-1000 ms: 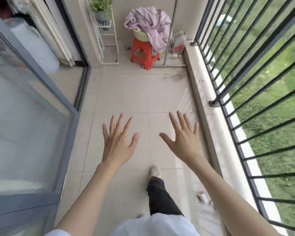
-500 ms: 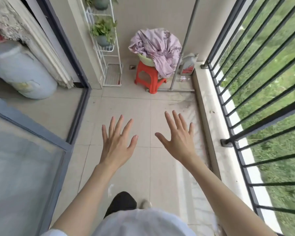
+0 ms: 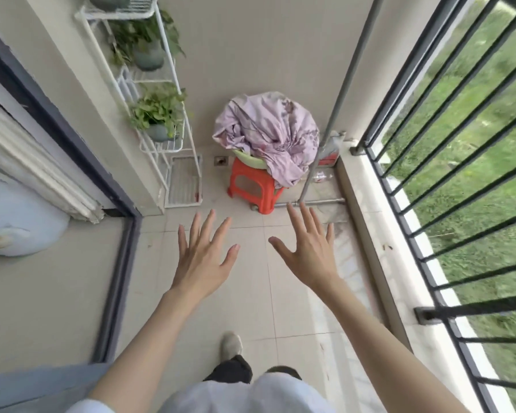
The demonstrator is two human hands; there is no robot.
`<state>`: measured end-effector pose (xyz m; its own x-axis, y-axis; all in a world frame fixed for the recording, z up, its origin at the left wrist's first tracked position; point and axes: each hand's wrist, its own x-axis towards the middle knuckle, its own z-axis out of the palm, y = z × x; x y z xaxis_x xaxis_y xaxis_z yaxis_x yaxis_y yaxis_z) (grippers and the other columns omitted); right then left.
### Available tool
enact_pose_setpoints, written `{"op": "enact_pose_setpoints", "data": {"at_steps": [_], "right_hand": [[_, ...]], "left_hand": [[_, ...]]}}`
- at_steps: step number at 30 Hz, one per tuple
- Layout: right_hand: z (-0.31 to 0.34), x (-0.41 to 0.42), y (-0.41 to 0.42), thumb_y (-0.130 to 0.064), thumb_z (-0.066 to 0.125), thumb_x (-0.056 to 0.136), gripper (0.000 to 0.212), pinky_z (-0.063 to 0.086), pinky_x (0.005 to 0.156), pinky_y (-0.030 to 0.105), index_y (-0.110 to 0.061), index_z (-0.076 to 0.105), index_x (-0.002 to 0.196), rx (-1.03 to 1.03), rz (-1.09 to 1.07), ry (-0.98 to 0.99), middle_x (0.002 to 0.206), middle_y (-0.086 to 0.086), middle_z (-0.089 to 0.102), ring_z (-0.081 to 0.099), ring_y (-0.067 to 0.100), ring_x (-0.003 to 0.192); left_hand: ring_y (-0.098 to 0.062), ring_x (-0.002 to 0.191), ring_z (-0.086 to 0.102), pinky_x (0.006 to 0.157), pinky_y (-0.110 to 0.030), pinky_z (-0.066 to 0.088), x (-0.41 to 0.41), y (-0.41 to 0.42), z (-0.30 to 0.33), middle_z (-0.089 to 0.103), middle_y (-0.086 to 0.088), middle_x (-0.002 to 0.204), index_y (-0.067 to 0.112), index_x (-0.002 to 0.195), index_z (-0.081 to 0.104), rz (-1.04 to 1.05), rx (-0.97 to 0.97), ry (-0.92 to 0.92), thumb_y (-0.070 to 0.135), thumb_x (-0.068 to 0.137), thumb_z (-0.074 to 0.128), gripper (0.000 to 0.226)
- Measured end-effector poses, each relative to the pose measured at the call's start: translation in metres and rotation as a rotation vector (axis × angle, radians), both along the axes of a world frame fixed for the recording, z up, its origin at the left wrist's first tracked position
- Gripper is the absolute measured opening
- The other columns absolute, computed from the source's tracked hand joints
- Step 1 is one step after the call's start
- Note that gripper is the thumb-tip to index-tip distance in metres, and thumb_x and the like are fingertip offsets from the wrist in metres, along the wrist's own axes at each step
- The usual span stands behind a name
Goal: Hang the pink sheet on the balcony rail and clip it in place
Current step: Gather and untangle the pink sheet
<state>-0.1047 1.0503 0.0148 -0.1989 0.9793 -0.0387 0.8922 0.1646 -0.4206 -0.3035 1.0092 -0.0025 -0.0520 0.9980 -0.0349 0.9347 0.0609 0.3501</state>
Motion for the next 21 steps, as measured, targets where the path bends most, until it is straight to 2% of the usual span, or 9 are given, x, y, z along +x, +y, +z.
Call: {"op": "enact_pose_setpoints", "data": {"at_steps": [6,14,18,21], "right_hand": [[-0.012,-0.018,0.108,-0.058,0.044,0.089,0.074,0.002,0.115,0.052,-0.03,0.011,0.149,-0.038,-0.101,0.014,0.158,-0.001,0.012,0.004,0.019,0.146],[-0.072,-0.02,0.277,-0.058,0.044,0.089,0.076,0.005,0.116,0.05,-0.03,0.008,0.149,-0.154,-0.113,-0.025,0.158,-0.001,0.011,0.003,0.019,0.145],[-0.102,-0.019,0.374,-0.057,0.047,0.088,0.079,0.006,0.115,0.049,-0.03,0.005,0.149,-0.243,-0.048,-0.096,0.158,-0.001,0.007,0.003,0.02,0.145],[-0.133,-0.022,0.44,-0.057,0.048,0.088,0.08,0.006,0.115,0.047,-0.03,0.004,0.149,-0.28,0.027,-0.169,0.158,-0.002,0.005,0.002,0.02,0.145]], "left_hand": [[-0.016,0.142,-0.017,0.114,-0.045,-0.013,-0.021,0.12,-0.006,-0.002,0.002,0.157,0.03,0.147,0.011,-0.13,-0.072,0.011,0.063,0.076,0.002,0.079],[-0.021,0.143,-0.015,0.114,-0.046,-0.011,-0.031,0.287,-0.061,-0.004,0.0,0.157,0.03,0.147,0.007,-0.208,-0.204,0.076,0.066,0.07,0.0,0.086],[-0.025,0.144,-0.008,0.115,-0.049,-0.005,-0.024,0.386,-0.088,0.002,-0.004,0.157,0.027,0.148,0.012,-0.242,-0.274,0.044,0.064,0.075,0.017,0.082],[-0.024,0.144,-0.012,0.116,-0.05,-0.004,-0.02,0.449,-0.121,-0.004,-0.004,0.157,0.027,0.148,0.006,-0.273,-0.351,0.043,0.053,0.089,0.038,0.072]]}}
